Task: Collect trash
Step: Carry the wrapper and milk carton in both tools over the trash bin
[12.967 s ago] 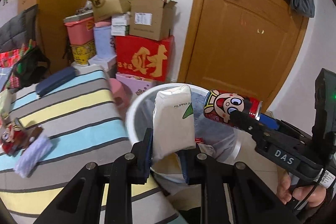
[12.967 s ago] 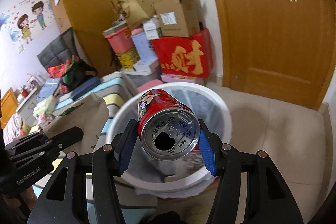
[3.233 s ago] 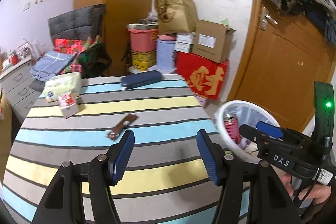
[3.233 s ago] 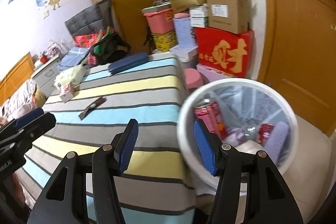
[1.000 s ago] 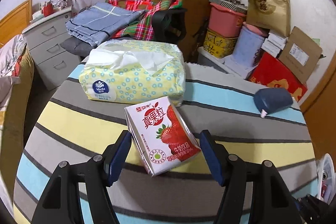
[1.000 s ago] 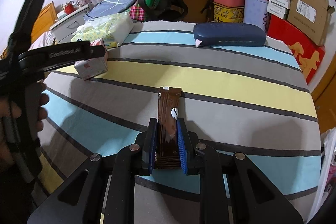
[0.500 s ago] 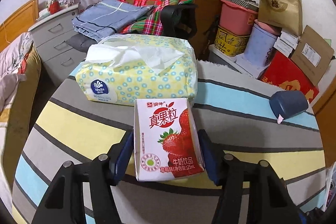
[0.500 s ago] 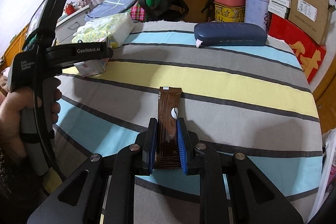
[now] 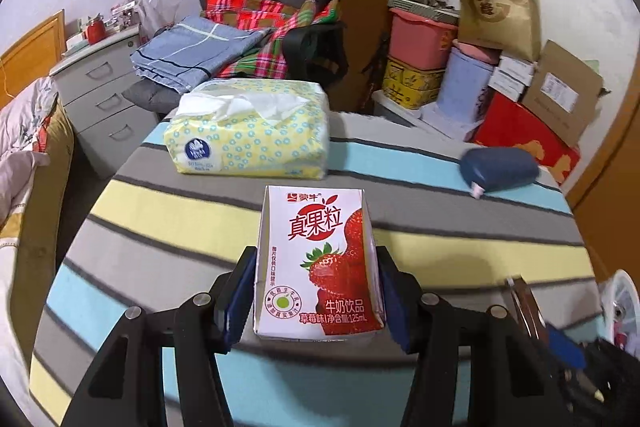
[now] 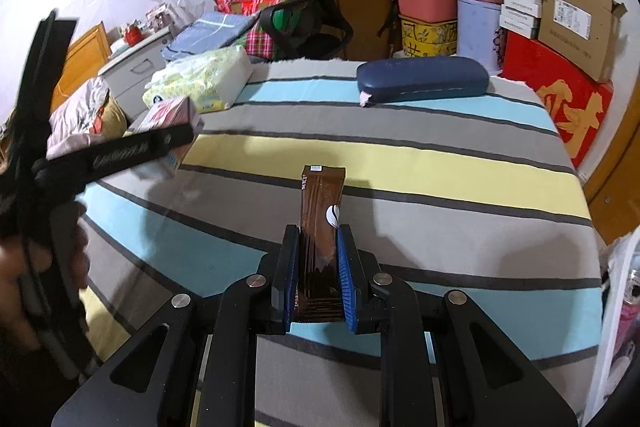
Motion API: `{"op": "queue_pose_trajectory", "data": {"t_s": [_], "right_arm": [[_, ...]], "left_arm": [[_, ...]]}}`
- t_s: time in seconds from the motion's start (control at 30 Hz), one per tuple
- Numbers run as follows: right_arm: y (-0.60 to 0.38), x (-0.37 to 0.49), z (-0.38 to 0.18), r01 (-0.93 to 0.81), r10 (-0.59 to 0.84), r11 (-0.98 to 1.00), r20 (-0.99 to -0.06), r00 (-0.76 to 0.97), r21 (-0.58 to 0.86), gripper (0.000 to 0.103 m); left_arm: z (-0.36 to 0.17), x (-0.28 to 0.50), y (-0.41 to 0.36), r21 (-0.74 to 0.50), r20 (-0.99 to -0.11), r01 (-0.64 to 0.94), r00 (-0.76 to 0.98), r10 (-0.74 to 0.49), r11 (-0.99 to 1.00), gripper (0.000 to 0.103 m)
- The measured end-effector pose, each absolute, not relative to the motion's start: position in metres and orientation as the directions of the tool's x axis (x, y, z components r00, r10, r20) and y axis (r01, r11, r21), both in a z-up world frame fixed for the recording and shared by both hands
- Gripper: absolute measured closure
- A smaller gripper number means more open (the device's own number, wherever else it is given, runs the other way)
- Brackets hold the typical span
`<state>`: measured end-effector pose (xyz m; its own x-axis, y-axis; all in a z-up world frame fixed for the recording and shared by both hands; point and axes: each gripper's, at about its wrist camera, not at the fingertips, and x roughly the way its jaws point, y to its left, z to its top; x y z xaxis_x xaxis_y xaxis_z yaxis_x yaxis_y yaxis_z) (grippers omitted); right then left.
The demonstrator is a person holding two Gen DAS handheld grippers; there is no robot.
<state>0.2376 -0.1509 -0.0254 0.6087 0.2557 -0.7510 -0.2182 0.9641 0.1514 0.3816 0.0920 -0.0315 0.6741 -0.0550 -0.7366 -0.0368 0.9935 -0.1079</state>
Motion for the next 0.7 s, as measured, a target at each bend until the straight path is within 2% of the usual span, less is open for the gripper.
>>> {"op": "queue_pose_trajectory", "data": {"t_s": [0.3,0.7], "right_arm": [[-0.180,0.217,-0.012,-0.171,0.243,0.970,-0.724,0.646,0.173,0.084],[-0.232,0.184,0.009,-0.075,0.169,0.983,-0.684,0.710,0.166,0.084]], "left_arm": [[-0.008,0.326,0.049,-0.083,-0.702,0.051,0.705,-0.095,0.995,0.046],[0.020,0.266,-0.027,-0.111,-0.669,0.205,0.709,-0.226,0.972,0.046]]}}
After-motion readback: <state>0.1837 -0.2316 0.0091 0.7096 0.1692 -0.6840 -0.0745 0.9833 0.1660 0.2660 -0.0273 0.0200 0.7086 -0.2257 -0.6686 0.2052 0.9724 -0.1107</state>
